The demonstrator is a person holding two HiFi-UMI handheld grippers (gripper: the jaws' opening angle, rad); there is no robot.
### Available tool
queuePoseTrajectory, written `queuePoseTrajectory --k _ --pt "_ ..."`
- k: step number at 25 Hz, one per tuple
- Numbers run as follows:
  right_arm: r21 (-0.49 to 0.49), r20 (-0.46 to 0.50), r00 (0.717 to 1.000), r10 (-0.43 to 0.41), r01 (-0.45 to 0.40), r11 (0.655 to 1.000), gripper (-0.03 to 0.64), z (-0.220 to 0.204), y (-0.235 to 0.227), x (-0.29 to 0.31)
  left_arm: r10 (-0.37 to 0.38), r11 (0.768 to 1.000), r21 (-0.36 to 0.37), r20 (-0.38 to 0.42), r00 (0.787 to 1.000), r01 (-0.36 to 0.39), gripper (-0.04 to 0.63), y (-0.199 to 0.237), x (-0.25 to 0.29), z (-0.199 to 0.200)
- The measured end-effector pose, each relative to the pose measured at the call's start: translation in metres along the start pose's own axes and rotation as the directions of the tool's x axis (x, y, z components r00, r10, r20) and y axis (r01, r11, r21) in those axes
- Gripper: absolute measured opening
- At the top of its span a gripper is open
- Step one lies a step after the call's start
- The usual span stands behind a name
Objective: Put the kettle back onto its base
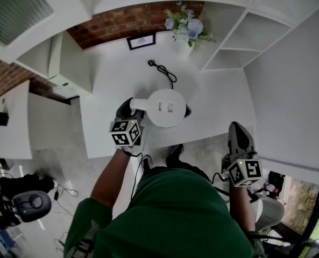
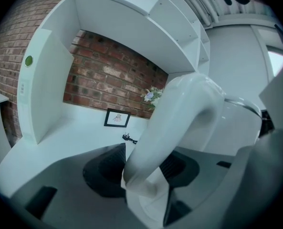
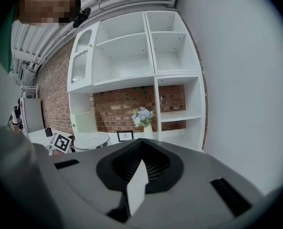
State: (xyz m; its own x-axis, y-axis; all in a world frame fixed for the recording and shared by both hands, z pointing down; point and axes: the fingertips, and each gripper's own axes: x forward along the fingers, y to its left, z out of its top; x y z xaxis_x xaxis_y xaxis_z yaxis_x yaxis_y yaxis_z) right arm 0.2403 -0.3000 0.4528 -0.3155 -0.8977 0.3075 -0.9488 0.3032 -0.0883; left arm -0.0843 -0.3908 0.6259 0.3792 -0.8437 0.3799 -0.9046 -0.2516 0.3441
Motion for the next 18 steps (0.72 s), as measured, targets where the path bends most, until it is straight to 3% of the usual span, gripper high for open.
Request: queuePoseTrajectory --k 4,8,13,18 --pt "0.014 0.013 1.0 -0.004 0.003 1.0 0.014 -0.001 0.009 -0.004 -0.027 0.999 0.044 -0.059 0.998 0.03 0.212 -0.001 -0.002 -0.008" --pt "0.027 0.024 1.0 -0.003 0.003 1.0 0.014 -0.003 0.019 -0.009 -0.005 0.998 0.061 -0.109 0.994 0.012 0.212 0.002 -0.008 -0.018" --pt "0.051 0.048 0.998 -0.041 0.038 0.998 0.014 -0.008 0.02 -0.025 0.03 0.999 0.021 -0.162 0.986 -0.027 0.212 0.01 -0.037 -0.041" --pt "0.076 0.093 0.992 -0.087 0.08 0.994 0.014 -0.001 0.015 -0.043 -0.02 1.0 -0.014 -0.142 0.99 0.018 0.207 0.012 -0.078 -0.036"
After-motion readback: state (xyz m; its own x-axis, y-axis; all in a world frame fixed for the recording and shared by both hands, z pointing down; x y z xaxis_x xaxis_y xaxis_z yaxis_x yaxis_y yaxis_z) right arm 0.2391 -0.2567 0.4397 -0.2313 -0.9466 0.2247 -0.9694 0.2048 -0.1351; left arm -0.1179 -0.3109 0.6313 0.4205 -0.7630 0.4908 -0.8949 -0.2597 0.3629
